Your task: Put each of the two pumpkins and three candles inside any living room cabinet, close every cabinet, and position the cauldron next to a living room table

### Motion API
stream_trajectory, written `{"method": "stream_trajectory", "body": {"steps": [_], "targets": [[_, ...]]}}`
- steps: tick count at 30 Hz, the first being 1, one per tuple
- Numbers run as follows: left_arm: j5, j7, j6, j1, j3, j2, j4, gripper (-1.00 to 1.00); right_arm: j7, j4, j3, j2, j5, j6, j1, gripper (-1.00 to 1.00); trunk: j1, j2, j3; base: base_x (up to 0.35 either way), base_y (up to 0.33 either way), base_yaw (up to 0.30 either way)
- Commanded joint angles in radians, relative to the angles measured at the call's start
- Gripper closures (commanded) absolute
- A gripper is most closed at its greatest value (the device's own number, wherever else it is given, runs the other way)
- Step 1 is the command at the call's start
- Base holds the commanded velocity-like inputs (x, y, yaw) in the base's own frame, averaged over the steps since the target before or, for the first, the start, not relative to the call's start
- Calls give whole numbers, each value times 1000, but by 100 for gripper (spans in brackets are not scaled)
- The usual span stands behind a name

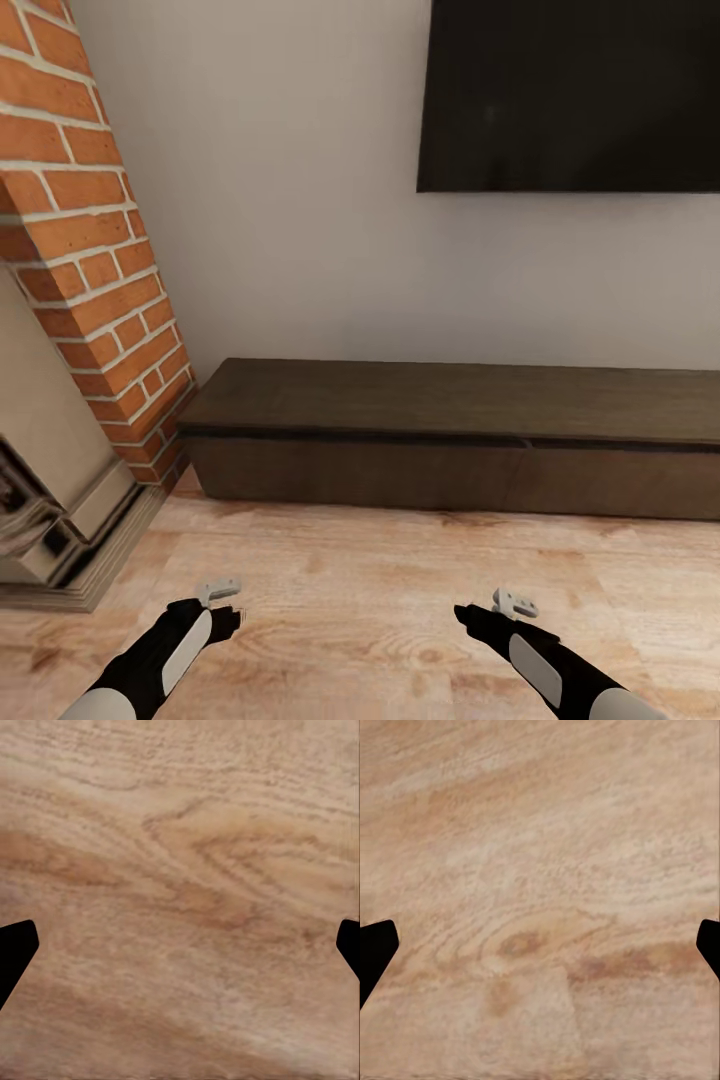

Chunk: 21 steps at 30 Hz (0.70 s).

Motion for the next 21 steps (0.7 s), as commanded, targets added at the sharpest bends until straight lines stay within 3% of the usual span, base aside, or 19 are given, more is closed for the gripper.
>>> {"method": "stream_trajectory", "body": {"steps": [1,8,21], "targets": [[10,9,3,-1,-8,1,-1,-100,-5,-3,6,-1,-6,2,0,-100,-1,0,2,-326,0,210],[10,9,2,0,-9,1,-1,-100,-5,-2,6,-2,-5,0,0,-100,-15,22,19,-237,0,201],[10,9,-22,0,-9,0,6,-100,-5,18,7,-1,-1,-1,0,-100,-64,113,42,-19,0,171]]}}
